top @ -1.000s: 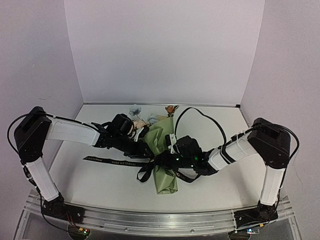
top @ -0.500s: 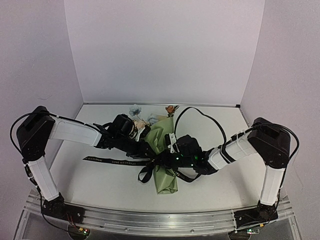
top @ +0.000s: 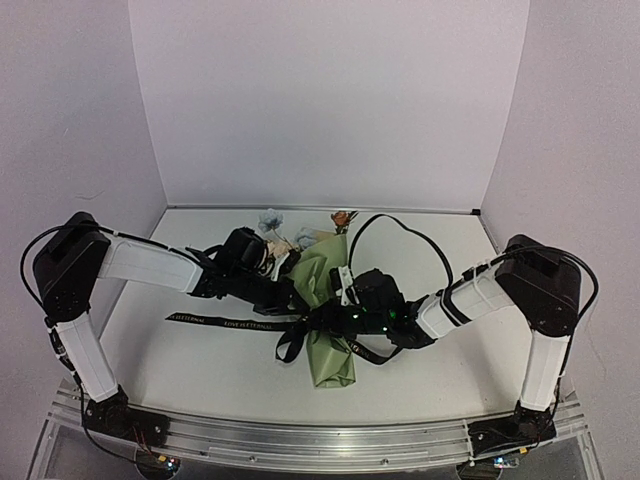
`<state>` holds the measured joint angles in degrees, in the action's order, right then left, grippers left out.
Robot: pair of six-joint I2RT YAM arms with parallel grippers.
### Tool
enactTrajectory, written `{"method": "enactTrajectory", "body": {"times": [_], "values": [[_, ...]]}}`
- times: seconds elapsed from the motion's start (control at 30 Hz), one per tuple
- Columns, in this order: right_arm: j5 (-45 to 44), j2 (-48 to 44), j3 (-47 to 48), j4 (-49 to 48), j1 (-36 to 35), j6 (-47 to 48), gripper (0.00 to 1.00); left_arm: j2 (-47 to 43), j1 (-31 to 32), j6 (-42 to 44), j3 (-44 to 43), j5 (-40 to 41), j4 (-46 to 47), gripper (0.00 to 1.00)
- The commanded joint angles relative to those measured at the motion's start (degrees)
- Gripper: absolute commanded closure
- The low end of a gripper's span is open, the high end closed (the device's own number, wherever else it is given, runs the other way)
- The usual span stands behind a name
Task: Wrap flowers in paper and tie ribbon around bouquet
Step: Cross the half-tied ribbon over the folded bouquet.
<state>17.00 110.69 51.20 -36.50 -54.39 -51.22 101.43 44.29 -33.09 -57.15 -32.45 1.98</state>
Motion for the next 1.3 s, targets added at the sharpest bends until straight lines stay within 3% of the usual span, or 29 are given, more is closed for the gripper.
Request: {"method": "enactTrajectory", "body": {"times": [0.0,0.4,0.83,1.0,1.27], "values": [[0.1,-1.4,0.1,-1.9,0.3,0.8,0.95,-1.7,-0.1,-1.3,1.0,1.6,2.3,1.00],[-1.2,-7.9,-3.9,3.9,0.3,2.4,0.88,-5.4,0.0,-4.7,2.3,6.3,3.0,1.00],[-2.7,-14.5,-4.4,19.2,0.1,5.7,0.88,-4.2,1.3,-6.5,0.9,5.7,3.4,1.00],[-3.8,-18.3,-2.4,27.4,-2.2,11.3,0.86,-3.8,1.7,-7.9,-0.3,4.6,3.1,1.00],[-1.1,-17.6,-2.6,22.5,-3.9,13.6,0.77,-4.5,1.7,-9.5,-3.1,0.7,0.0,1.00]]}}
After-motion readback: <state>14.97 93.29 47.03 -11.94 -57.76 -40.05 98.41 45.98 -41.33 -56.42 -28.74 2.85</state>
